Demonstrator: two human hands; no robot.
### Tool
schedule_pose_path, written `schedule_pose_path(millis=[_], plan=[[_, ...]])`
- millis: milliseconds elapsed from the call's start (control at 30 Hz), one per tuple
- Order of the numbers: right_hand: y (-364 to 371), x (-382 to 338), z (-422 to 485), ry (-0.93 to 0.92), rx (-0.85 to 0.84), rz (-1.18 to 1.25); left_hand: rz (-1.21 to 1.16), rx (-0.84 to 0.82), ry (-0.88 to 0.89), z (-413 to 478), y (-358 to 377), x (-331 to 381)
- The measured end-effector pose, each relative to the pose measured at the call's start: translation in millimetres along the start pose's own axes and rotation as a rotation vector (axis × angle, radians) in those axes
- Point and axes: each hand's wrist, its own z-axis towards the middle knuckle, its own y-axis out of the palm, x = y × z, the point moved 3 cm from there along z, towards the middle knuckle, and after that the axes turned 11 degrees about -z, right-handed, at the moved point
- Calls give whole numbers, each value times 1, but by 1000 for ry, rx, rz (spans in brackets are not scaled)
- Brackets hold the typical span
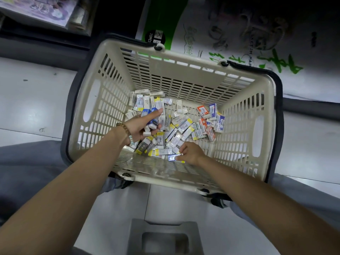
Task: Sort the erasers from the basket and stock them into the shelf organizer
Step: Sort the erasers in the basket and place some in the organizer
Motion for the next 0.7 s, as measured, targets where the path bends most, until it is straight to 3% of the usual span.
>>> schedule_pose_path(millis=[167, 333, 400, 500, 633, 700], plan=[[-24, -8, -2, 64, -42, 195, 65, -43, 1, 3, 1, -2], [-77, -29, -21, 58, -9, 822, -40, -38, 59, 5, -2, 3], [-88, -41, -27, -7, 28, 935, -39, -43, 72, 3, 1, 3], [-83, -62, -34, -62, 43, 938, -32, -81, 90, 1, 5, 2], [-64, -66, -34, -108, -45, 991, -15, -8, 98, 1, -2, 1], [-52, -53, -30, -81, -113, 835, -14, 34, 99, 0, -7, 3]])
